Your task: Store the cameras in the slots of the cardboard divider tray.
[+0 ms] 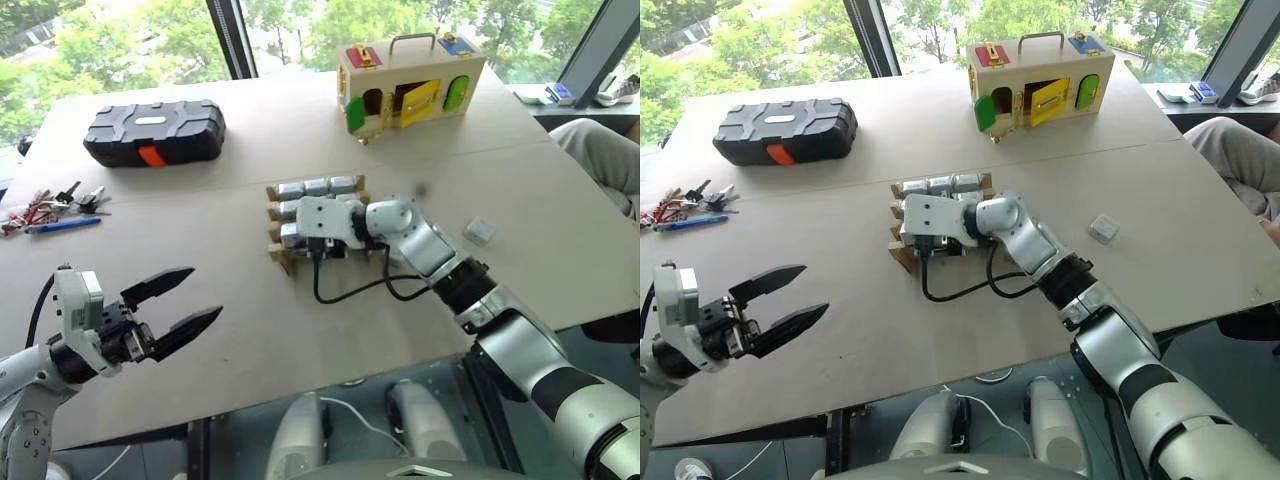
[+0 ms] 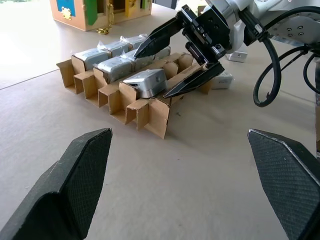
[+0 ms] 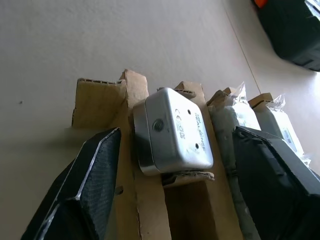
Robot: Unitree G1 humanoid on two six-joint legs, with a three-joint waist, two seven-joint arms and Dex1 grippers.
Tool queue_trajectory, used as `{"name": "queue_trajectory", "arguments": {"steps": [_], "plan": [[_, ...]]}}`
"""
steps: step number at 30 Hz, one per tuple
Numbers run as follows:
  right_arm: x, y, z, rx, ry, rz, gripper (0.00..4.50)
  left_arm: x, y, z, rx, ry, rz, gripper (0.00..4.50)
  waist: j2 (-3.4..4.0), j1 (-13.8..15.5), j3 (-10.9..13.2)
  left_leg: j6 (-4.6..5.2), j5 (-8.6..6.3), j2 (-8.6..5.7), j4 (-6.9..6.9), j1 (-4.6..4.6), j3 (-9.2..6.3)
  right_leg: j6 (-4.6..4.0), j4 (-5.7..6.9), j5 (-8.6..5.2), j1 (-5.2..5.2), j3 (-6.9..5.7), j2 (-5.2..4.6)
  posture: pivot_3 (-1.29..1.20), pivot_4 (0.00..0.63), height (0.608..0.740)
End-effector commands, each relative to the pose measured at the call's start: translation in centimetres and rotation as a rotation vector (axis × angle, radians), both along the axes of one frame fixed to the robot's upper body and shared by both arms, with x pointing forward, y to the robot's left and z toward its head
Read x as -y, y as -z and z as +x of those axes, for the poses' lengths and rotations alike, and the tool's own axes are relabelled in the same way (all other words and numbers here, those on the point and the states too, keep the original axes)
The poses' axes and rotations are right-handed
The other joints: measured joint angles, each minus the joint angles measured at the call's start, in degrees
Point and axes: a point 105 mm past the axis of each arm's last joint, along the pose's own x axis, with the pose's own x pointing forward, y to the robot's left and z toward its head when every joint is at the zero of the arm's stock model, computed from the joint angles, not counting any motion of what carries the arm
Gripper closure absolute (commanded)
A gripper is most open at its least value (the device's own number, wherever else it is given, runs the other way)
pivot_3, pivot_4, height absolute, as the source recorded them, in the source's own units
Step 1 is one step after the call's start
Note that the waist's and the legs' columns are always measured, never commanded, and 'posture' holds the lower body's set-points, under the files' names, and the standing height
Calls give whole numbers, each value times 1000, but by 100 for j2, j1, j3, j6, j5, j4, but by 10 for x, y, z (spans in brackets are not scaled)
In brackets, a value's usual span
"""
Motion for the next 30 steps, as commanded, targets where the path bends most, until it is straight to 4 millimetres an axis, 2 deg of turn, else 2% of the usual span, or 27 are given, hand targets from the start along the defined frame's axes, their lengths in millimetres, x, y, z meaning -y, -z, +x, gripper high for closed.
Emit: {"name": "queue_trajectory", "arguments": {"steps": [1,5,8,10,18,30], "plan": [[-6,-8,-1,39,-19,21,992,1,-10,-4,43,2,17,0,0,0,0,0,0,0,0,0,0,0,0,0,0,0,0,0,150,740],[-6,-9,0,37,-26,23,992,0,-9,-6,39,-1,17,0,0,-2,0,0,0,0,0,0,-1,0,0,0,0,0,0,0,150,740],[-6,-11,-2,38,-38,22,1817,1,-8,-6,36,-1,16,0,0,-2,0,0,0,0,0,0,-2,0,0,0,0,-1,1,0,150,740],[-6,-13,-5,36,-48,23,2654,1,-8,-6,34,0,14,0,0,-2,0,0,0,0,0,1,-1,0,1,0,0,0,1,0,150,740],[-8,-19,-11,23,-71,33,2654,3,-6,-5,28,8,9,0,0,-1,0,0,0,0,0,1,-1,0,1,0,0,0,1,0,150,740],[-1,-18,-7,-220,-28,17,2654,5,-4,-7,18,10,4,0,0,-1,0,0,0,1,0,1,-1,0,0,0,0,-1,1,0,150,740]]}}
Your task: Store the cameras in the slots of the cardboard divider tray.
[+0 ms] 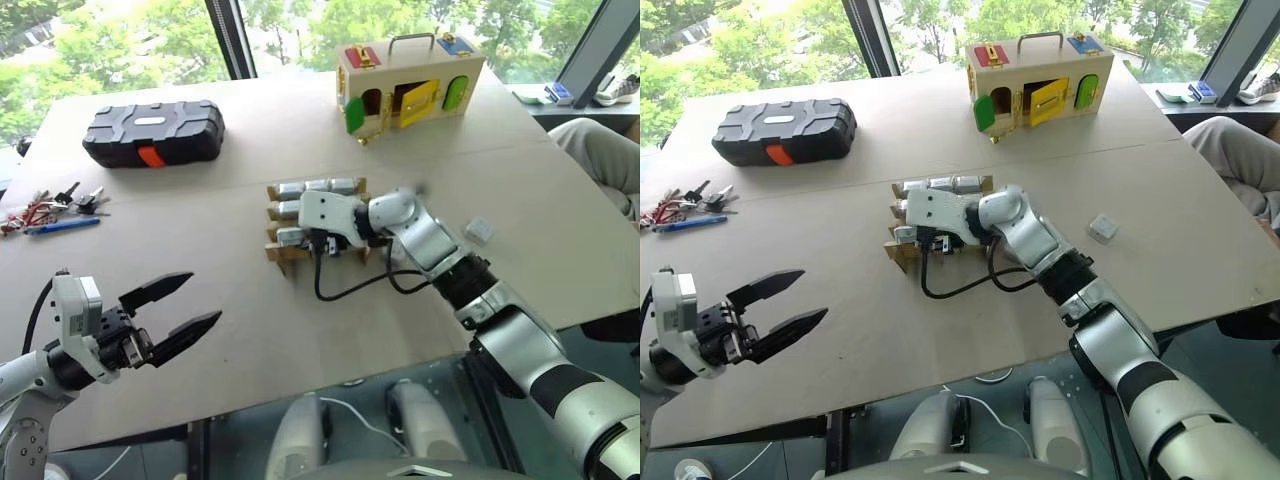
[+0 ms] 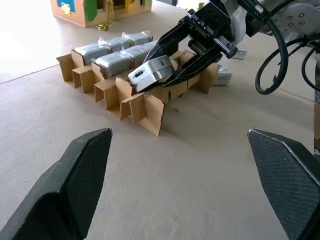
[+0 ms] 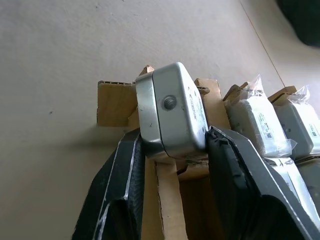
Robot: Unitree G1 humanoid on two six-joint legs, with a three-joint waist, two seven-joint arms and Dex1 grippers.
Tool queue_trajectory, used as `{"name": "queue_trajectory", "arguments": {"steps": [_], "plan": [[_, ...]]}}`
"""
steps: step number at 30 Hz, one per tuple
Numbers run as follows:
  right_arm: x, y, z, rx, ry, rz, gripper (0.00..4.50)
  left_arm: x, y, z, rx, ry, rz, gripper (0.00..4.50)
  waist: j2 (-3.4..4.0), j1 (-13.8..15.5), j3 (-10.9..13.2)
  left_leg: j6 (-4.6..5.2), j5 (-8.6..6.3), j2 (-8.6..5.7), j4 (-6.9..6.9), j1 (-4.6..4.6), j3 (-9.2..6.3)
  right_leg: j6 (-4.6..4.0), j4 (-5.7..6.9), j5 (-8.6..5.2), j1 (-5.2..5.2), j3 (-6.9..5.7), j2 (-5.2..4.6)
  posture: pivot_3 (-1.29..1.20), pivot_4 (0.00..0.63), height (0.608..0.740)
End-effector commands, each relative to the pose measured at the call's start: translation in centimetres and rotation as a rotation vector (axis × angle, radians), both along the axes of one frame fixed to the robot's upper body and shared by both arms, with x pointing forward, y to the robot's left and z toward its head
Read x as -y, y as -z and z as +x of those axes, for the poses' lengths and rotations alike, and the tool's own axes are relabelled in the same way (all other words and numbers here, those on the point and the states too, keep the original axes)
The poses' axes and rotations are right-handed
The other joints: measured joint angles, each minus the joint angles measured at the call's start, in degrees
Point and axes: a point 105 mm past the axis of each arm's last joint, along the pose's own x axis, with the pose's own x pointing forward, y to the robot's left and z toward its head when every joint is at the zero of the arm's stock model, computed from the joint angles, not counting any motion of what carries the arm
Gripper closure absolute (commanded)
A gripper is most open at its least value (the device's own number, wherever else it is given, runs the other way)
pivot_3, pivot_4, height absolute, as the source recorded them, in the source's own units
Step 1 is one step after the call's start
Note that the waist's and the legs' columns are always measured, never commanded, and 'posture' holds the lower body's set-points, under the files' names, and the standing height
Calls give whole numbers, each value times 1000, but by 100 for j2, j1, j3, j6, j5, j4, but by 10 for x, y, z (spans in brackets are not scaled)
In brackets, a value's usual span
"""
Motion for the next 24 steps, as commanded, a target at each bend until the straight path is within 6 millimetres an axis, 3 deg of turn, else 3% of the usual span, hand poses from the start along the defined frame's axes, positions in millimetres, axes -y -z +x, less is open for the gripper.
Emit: {"name": "queue_trajectory", "arguments": {"steps": [1,15,21,22,24], "plan": [[-2,-8,0,-50,-7,8,2654,4,-7,-3,33,9,2,0,0,-1,0,0,0,0,0,0,0,0,0,0,0,0,0,0,150,740],[1,15,6,-127,-16,-126,2654,7,-5,-10,32,-9,-7,0,-1,-5,-1,0,0,0,-1,0,1,0,-1,0,0,0,-1,0,150,740],[1,14,7,-166,-21,-128,2654,7,-5,-12,30,-18,-10,0,-1,-4,-1,0,0,-1,-1,1,1,0,-1,0,1,0,-1,0,150,740],[0,13,8,-168,-17,-122,2116,7,-4,-12,29,-20,-11,0,-2,-4,-1,0,0,-1,-1,1,1,0,-1,0,1,0,-1,0,150,740],[0,10,12,-167,9,-95,1497,7,-4,-12,28,-23,-12,0,-2,-6,-1,0,0,0,-1,2,0,0,-1,0,1,0,-1,0,150,740]]}}
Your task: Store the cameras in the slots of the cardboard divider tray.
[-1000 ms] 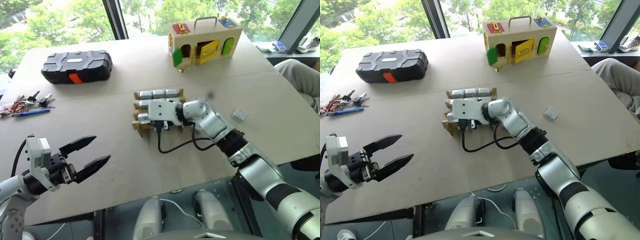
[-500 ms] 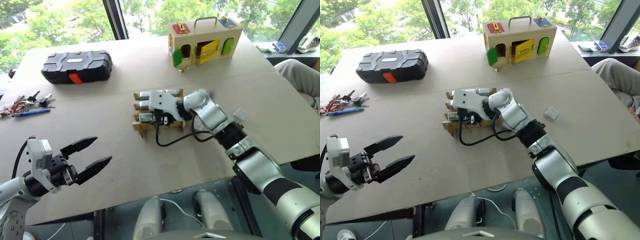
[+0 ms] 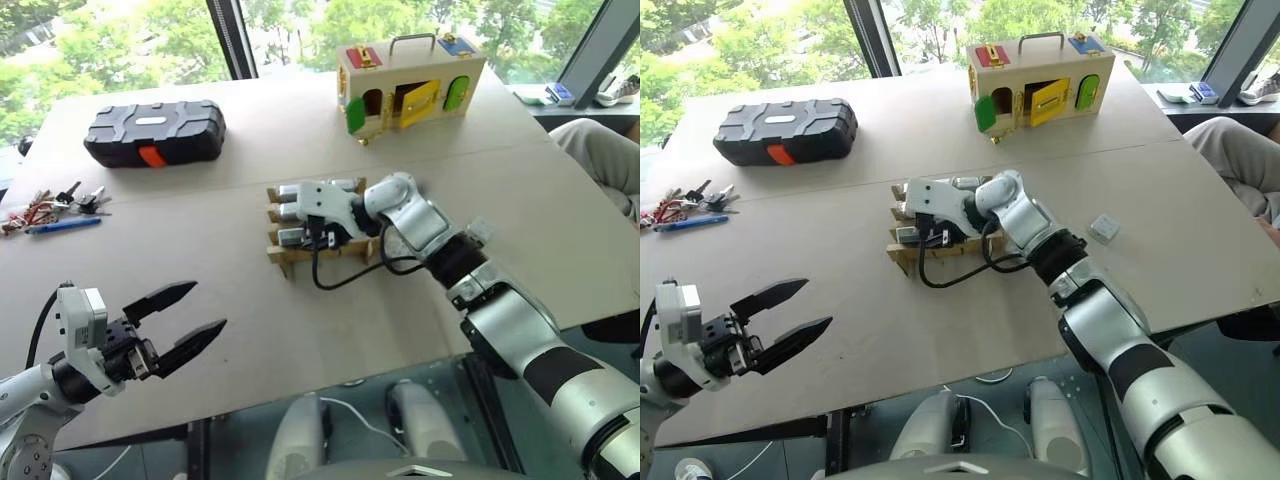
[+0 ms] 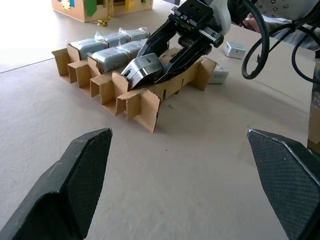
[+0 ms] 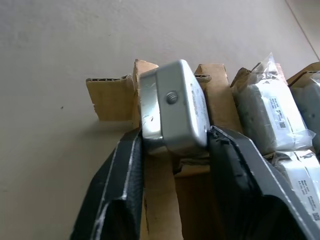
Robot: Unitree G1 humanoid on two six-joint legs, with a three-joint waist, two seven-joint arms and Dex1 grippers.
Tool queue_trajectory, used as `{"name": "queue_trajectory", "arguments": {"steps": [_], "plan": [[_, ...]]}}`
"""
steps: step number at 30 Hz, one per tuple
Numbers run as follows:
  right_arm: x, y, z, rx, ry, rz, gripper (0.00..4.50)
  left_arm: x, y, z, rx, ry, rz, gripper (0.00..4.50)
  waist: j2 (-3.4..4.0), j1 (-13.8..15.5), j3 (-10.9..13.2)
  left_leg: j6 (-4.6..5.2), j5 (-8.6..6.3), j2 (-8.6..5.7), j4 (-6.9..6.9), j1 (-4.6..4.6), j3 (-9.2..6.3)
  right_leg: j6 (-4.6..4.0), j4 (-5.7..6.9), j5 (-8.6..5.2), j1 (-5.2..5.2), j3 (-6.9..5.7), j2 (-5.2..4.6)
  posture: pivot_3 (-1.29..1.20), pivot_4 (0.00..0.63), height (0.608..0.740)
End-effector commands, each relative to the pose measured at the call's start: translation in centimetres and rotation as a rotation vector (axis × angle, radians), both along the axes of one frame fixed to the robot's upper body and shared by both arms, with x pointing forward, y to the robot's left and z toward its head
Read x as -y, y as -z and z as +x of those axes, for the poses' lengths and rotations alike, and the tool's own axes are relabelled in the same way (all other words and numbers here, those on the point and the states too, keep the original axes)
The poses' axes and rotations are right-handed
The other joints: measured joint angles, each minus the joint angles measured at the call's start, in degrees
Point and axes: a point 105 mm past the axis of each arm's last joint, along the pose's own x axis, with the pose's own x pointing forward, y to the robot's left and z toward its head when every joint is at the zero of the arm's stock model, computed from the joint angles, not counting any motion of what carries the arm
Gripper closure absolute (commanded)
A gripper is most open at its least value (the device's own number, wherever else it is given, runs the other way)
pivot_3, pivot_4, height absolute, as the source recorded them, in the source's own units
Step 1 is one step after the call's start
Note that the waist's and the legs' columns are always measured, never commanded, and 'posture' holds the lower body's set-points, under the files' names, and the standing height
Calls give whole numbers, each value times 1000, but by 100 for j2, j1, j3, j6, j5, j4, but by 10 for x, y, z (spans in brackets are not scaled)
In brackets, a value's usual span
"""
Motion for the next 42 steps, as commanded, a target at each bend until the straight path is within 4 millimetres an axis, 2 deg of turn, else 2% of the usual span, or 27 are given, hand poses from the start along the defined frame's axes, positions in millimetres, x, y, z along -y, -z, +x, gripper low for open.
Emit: {"name": "queue_trajectory", "arguments": {"steps": [1,2,8,12,15,18,21,24,26,28,29,32,37,40,42], "plan": [[1,4,3,-32,35,9,1026,1,-11,-2,49,0,10,0,1,0,0,0,0,0,0,0,0,0,1,0,0,0,0,0,150,740],[1,1,4,-25,39,20,623,1,-11,-2,49,-1,9,0,1,-1,0,0,0,0,0,1,0,0,1,0,0,0,0,0,150,740],[14,-33,-6,13,52,147,623,3,-9,1,49,5,1,0,1,30,1,0,0,-1,2,-5,-3,0,-1,0,0,-2,-1,0,150,740],[39,-48,-5,125,179,237,623,5,-9,6,52,15,-6,0,1,37,1,0,0,-2,-1,-8,-3,1,-4,0,-2,-3,-2,0,150,740],[59,-55,-5,116,310,325,623,8,-10,10,57,30,-9,0,0,37,0,0,0,-3,0,-7,-1,2,-3,-1,-1,-1,-1,0,150,740],[83,-59,-12,76,429,397,1414,11,-11,11,56,57,-14,0,-1,47,0,0,0,-2,2,-5,0,3,0,-1,-1,0,1,0,150,740],[119,-56,-23,50,584,424,2834,14,-13,16,51,88,-18,0,-1,92,0,0,0,-2,2,-6,0,4,-1,-2,-1,0,2,0,150,740],[142,-43,-37,25,695,419,4333,16,-11,23,44,117,-16,0,-1,145,-1,0,0,-4,2,-6,1,15,-3,-9,-1,0,2,0,150,740],[148,-31,-45,-4,730,421,4333,18,-10,29,42,134,-17,0,-2,147,-1,0,0,-3,2,-4,2,22,-2,-14,0,1,5,0,150,740],[152,-24,-46,-15,777,435,3231,19,-10,34,42,152,-17,0,-4,142,-1,0,0,-5,4,-1,3,23,-2,-15,0,2,14,0,150,740],[156,-21,-45,-3,815,432,3062,20,-10,36,44,161,-18,0,-3,126,-1,0,0,-4,4,-1,6,23,-2,-15,0,4,16,0,150,740],[167,-17,-42,18,889,444,1688,23,-12,41,51,180,-19,0,-5,132,-2,1,1,-3,7,5,15,24,1,-15,-1,11,19,0,150,740],[215,-13,-43,73,1050,425,1688,27,-14,44,51,226,-14,0,-6,177,-3,1,0,-4,5,-4,13,22,-5,-14,-1,10,9,0,150,740],[242,-13,-41,74,1142,431,885,30,-16,47,58,244,-15,0,-7,174,-2,1,0,-6,5,-8,15,23,-11,-14,0,10,3,0,150,740],[269,-6,-36,113,1244,371,72,33,-19,49,65,265,-17,0,-8,170,-3,1,0,-8,6,-6,16,25,-11,-15,1,11,5,0,150,740]]}}
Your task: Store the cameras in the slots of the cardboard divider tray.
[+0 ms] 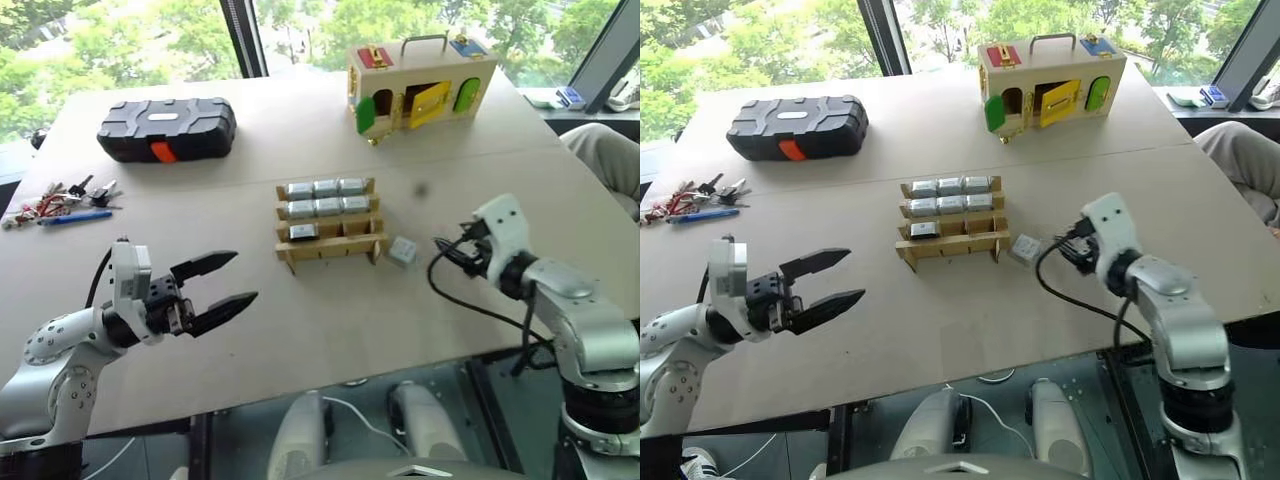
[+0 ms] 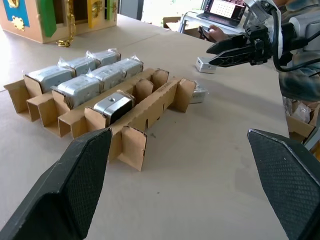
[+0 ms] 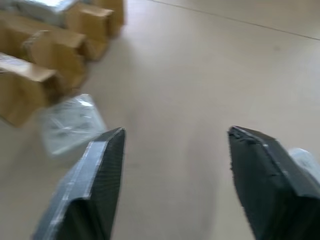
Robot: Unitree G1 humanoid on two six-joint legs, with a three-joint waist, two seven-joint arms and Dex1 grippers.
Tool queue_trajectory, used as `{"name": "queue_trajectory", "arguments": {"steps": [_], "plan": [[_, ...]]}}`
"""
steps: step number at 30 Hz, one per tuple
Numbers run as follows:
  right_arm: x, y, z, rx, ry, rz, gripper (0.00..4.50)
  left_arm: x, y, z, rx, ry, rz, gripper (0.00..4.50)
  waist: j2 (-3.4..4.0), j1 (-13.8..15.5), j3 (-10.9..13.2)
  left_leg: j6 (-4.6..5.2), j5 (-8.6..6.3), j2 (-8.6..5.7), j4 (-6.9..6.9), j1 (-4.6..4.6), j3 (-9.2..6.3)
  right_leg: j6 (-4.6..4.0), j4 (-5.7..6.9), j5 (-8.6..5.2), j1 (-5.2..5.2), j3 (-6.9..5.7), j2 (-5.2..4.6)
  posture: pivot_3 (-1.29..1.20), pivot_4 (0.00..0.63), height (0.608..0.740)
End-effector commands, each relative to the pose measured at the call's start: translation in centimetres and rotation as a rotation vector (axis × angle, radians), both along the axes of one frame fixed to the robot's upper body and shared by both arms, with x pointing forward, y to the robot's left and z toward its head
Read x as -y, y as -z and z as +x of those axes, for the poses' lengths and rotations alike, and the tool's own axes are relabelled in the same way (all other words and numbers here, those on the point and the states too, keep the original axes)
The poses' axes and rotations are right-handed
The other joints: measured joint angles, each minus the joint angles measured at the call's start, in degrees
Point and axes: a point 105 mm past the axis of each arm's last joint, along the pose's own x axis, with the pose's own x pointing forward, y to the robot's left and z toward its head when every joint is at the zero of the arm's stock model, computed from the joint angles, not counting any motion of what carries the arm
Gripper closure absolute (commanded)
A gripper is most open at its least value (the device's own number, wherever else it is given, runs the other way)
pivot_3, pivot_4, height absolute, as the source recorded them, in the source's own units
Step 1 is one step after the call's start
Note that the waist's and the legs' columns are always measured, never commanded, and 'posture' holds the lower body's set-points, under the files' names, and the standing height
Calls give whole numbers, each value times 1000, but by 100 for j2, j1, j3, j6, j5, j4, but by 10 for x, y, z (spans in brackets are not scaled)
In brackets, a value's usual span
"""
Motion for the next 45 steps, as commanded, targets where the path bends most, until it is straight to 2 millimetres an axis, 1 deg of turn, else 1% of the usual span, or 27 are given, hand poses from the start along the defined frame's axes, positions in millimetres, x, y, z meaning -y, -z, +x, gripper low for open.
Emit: {"name": "queue_trajectory", "arguments": {"steps": [1,3,7,10,19,24,25,26,27,28,29,30,31,34,36,37,38,39,41,43,45], "plan": [[38,-1,5,13,132,-69,72,8,-8,1,23,53,10,0,0,-6,0,0,0,-2,0,2,0,0,0,0,2,0,2,0,150,740],[48,6,9,-24,165,-45,72,13,-11,2,32,79,8,0,-1,-8,-1,0,0,-2,0,4,0,1,1,-1,2,0,5,0,150,740],[47,18,16,-82,154,53,72,22,-17,3,52,133,15,0,-1,-25,-1,0,0,4,-1,6,-1,0,6,0,0,3,22,0,150,740],[51,26,23,-83,143,43,72,27,-25,5,67,154,10,0,-1,-16,-1,0,0,6,0,7,-2,0,8,1,1,5,24,0,150,740],[64,35,46,-64,137,36,72,27,-28,7,68,159,11,0,-1,-18,-1,1,0,3,2,5,3,-1,7,2,1,11,23,0,150,740],[62,36,53,-54,101,49,72,28,-30,8,71,155,14,0,-1,-14,-1,1,0,3,2,6,2,-1,8,4,2,12,23,0,150,740],[61,36,54,-55,94,49,573,28,-30,8,69,155,13,0,-1,-14,-1,1,0,3,2,5,3,13,8,13,2,12,23,0,150,740],[60,36,54,-53,87,49,867,29,-31,8,66,152,11,0,-1,-14,-1,1,0,3,2,5,3,16,7,16,2,12,23,0,150,740],[59,37,54,-51,84,51,1361,31,-32,10,61,140,5,0,-1,-14,-1,1,0,3,2,5,3,17,7,16,2,12,23,0,150,740],[58,36,53,-49,81,49,1715,32,-35,13,50,114,-16,0,-1,-13,-1,1,0,3,2,5,3,17,7,16,2,12,23,0,150,740],[56,35,51,-41,69,39,2260,36,-38,16,30,95,-41,0,-1,-7,-1,1,0,3,2,4,2,18,7,17,2,12,23,0,150,740],[54,31,48,-22,55,26,2540,41,-44,19,11,75,-73,0,-1,-1,-1,1,0,3,3,4,0,19,7,17,3,12,22,0,150,740],[52,25,46,3,44,10,2540,45,-49,21,-8,60,-97,0,-1,11,0,1,0,3,4,4,-1,19,8,17,4,12,21,0,150,740],[35,-13,35,164,-55,-116,2540,64,-65,28,-122,34,-145,0,-2,30,2,1,0,4,7,-4,-15,23,11,16,3,6,18,0,150,740],[9,-38,22,281,-183,-262,2540,76,-68,29,-279,65,-123,0,-3,7,4,1,0,4,9,-2,-14,26,13,17,4,8,16,0,150,740],[-5,-46,15,325,-241,-315,2540,83,-70,28,-323,100,-111,0,-4,-11,4,1,0,3,12,-2,-17,28,17,16,3,9,16,0,150,740],[-24,-53,7,373,-309,-359,2540,91,-78,31,-339,132,-158,0,-4,-31,3,1,0,0,11,1,-18,29,15,15,3,9,18,0,150,740],[-40,-59,0,414,-362,-383,2540,98,-82,35,-363,145,-192,0,-4,-25,4,1,0,0,9,9,-17,29,16,15,5,10,21,0,150,740],[-74,-66,-10,492,-460,-422,2540,114,-80,49,-406,130,-186,0,-12,-32,1,1,0,6,10,13,-17,30,18,15,5,8,30,0,150,740],[-95,-71,-15,538,-505,-421,2540,124,-76,59,-442,115,-178,0,-14,-14,1,-1,1,5,12,14,-22,27,23,15,9,5,38,0,150,740],[-108,-75,-16,573,-524,-423,2540,130,-76,66,-463,106,-193,0,-14,-1,1,-7,5,4,13,12,-29,23,25,18,8,3,41,0,150,740]]}}
